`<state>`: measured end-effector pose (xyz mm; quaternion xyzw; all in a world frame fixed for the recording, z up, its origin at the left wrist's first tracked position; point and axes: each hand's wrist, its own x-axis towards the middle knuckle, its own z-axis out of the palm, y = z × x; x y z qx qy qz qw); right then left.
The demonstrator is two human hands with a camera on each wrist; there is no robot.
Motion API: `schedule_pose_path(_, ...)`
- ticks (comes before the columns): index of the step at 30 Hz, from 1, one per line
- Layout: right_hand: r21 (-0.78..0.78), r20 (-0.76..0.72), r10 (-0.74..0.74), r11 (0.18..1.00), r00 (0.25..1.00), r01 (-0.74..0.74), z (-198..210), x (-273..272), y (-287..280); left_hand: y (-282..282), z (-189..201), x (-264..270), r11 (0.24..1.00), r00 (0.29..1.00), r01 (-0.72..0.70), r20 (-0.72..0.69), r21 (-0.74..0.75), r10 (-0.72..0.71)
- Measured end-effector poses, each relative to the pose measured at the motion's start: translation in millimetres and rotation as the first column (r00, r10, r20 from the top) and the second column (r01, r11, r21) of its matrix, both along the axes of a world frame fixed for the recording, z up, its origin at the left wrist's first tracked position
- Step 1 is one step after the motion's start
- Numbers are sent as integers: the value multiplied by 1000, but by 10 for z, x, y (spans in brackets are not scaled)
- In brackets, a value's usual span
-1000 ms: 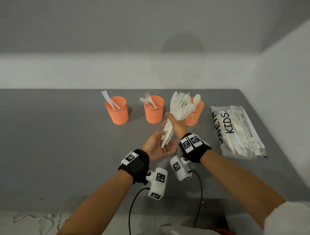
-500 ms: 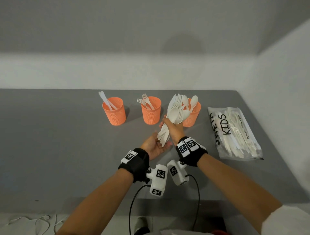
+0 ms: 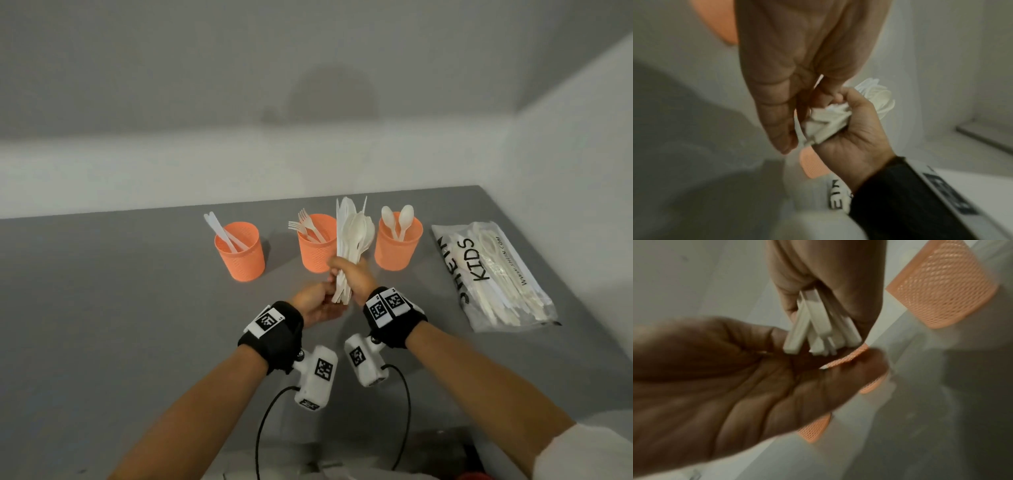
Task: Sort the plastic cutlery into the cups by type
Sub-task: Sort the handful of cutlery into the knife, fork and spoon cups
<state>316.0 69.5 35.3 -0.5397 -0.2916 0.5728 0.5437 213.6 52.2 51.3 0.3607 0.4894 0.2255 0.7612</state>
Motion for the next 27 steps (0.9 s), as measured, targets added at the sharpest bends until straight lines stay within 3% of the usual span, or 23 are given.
schedule_pose_path(2, -22, -106, 70, 997, 992, -73, -21, 1, 29, 94, 19, -146, 995, 986, 64, -158, 73, -52)
schedule_pose_path(4, -27, -151, 147, 988, 978, -153, -13, -11, 34, 200, 60, -268, 988, 975, 61, -219, 142, -28)
schedule_pose_path(9, -123, -170, 326, 929, 930, -349, 32, -101, 13, 448, 146, -402, 917, 971, -99, -163, 386, 173)
schedule_pose_path(18, -137, -157, 357, 915, 921, -378, 33, -166, 59, 573, 120, -347, 783, 944, -77, -208, 617, 257)
schedule_pose_path(22, -113, -128, 366, 918, 922, -380, 66, -66, 96, 659, 125, -323, 766, 936, -107, -195, 633, 292)
schedule_pose_path(27, -116, -95, 392, 908, 915, -402, 110, 43, 112, 713, 147, -237, 816, 928, -313, -24, 486, 371)
